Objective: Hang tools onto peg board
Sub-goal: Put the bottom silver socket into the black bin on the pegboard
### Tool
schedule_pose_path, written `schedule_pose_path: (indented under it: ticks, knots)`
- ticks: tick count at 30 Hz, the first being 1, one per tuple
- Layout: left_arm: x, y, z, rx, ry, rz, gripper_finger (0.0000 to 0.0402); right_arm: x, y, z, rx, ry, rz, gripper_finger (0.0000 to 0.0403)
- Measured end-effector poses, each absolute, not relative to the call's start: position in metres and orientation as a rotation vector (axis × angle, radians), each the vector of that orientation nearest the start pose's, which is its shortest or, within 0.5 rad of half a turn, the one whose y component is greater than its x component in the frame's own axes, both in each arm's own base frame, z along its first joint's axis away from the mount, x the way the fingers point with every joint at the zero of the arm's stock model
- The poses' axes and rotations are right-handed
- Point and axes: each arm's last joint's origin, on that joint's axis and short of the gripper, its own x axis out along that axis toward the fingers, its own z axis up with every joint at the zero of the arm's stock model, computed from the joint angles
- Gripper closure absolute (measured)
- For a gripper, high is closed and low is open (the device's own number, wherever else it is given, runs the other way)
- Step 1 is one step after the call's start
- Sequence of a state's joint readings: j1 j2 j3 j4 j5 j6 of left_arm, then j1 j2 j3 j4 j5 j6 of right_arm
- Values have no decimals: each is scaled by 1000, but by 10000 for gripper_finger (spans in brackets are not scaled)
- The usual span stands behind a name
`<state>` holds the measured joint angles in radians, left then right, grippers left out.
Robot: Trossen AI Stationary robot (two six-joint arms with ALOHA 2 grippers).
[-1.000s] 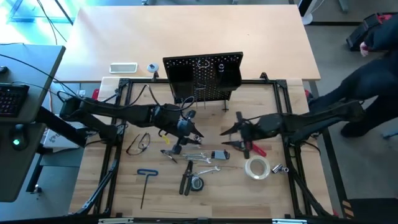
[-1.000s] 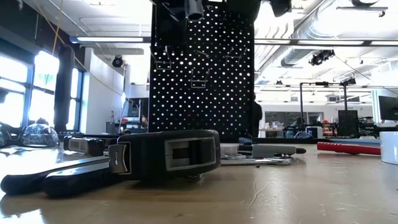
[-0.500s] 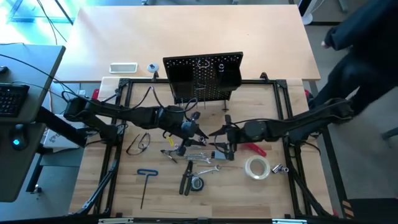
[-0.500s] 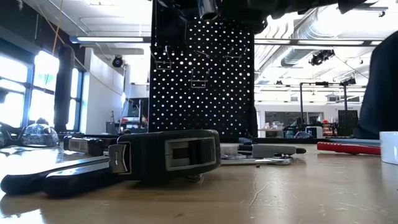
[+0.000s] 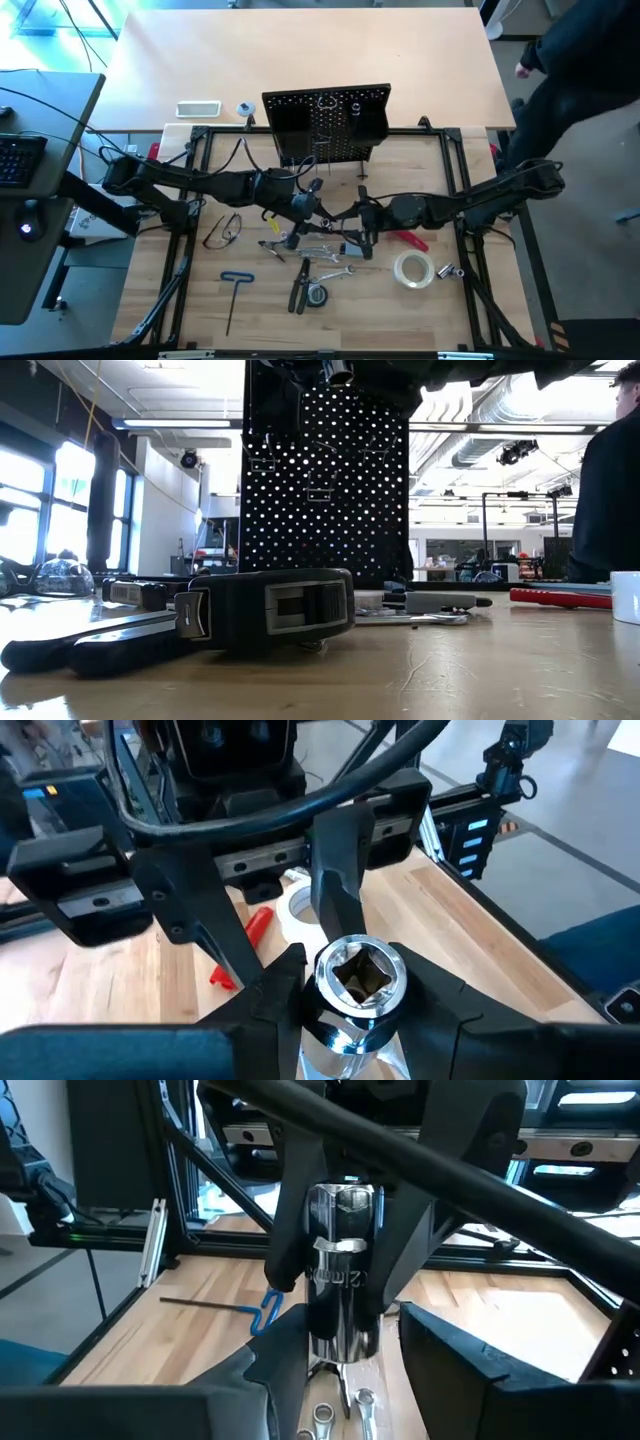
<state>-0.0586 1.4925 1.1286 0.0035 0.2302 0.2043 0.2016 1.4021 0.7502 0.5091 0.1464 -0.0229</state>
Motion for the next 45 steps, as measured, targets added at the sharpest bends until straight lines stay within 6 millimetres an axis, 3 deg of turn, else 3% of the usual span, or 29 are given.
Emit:
schedule_pose_path:
  ticks: [6, 15, 34, 45]
  knots:
    - [340, -26, 305, 173, 289, -316, 292, 303, 57, 243, -29, 125, 49, 252]
    - [352, -27, 284, 128, 365, -335, 290, 306, 58, 236, -22, 147, 28, 278]
    - [353, -24, 284, 114, 359, -349, 286, 306, 57, 236, 36, 151, -28, 289]
    - [333, -22, 316, 146, 247, -319, 226, 301, 61, 251, 41, 77, -78, 290]
